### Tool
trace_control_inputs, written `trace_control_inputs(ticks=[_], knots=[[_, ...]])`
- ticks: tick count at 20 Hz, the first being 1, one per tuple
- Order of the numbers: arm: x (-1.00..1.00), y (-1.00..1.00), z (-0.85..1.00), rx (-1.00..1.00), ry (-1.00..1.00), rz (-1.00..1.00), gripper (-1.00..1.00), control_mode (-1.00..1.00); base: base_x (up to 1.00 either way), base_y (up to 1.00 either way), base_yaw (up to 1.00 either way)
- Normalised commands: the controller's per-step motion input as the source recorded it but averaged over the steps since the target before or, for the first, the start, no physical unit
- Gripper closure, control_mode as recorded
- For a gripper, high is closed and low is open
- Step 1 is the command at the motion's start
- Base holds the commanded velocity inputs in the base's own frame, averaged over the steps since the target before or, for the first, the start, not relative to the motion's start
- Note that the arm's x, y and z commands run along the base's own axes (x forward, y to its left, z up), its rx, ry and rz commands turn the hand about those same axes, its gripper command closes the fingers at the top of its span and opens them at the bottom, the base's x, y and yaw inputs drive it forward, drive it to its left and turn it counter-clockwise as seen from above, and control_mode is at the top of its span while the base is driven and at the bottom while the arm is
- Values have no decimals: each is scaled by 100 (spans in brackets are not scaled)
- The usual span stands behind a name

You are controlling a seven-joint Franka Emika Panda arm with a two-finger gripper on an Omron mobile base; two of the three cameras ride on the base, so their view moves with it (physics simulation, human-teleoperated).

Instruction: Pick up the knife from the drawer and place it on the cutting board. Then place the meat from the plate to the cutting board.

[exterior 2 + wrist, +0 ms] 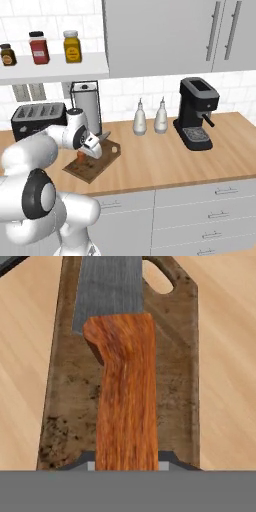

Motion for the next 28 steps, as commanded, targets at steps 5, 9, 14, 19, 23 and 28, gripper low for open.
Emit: trace_control_inputs(ticks=[5,9,14,19,23,28], knots=[[37,12,-44,0,8,0,100,-100,0,0,0],[0,12,-39,0,1,0,100,-100,0,0,0],[0,0,-15,0,0,0,100,-100,0,0,0],[6,0,-11,0,0,0,-100,-100,0,0,0],[1,0,-1,0,0,0,-100,-100,0,0,0],[0,0,0,0,0,0,-100,-100,0,0,0]])
